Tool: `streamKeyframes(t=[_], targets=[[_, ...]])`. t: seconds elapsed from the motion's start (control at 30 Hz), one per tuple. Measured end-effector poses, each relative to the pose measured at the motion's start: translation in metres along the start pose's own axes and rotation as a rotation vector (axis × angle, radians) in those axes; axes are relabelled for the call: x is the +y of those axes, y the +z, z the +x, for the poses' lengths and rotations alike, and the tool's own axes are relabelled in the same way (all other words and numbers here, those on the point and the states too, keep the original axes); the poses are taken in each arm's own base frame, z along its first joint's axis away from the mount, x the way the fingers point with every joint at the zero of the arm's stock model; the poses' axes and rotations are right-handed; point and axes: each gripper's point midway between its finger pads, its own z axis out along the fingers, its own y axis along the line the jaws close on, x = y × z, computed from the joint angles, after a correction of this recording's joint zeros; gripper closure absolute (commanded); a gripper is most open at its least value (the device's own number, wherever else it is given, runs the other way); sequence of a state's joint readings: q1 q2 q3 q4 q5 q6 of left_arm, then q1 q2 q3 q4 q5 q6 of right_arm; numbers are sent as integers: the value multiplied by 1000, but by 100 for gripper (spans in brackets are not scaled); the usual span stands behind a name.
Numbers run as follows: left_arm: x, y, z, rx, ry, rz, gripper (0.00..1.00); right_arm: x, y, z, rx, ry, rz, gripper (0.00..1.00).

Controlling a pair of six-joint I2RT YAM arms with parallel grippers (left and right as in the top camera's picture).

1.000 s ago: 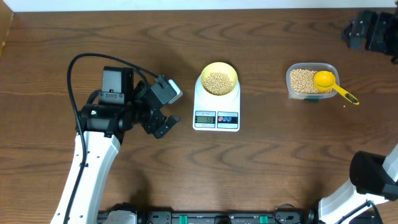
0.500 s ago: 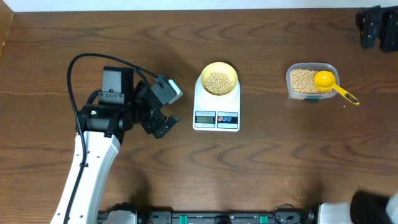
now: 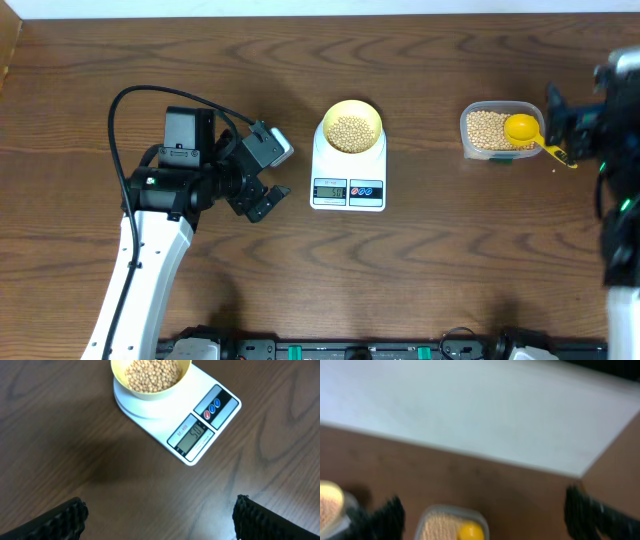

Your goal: Scoop item into bowl and weigh 50g on scale

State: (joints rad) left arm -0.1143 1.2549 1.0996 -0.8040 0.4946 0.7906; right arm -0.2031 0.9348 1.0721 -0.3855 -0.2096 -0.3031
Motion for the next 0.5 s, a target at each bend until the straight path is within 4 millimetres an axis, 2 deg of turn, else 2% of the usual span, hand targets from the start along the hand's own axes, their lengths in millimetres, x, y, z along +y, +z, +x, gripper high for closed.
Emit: streamKeyframes(t=[0.1, 0.17, 0.33, 0.5], targets=[[0, 0, 0, 1, 0, 0, 5, 12, -13, 29, -81, -14, 26, 1], [0, 0, 0, 1, -1, 1, 5, 15, -19, 36, -127, -20, 40, 1], [0, 0, 0, 1, -1, 0, 5, 36, -34, 73, -226, -34, 58, 1], [0, 0, 0, 1, -1, 0, 5, 58, -38, 113, -267, -36, 50, 1]])
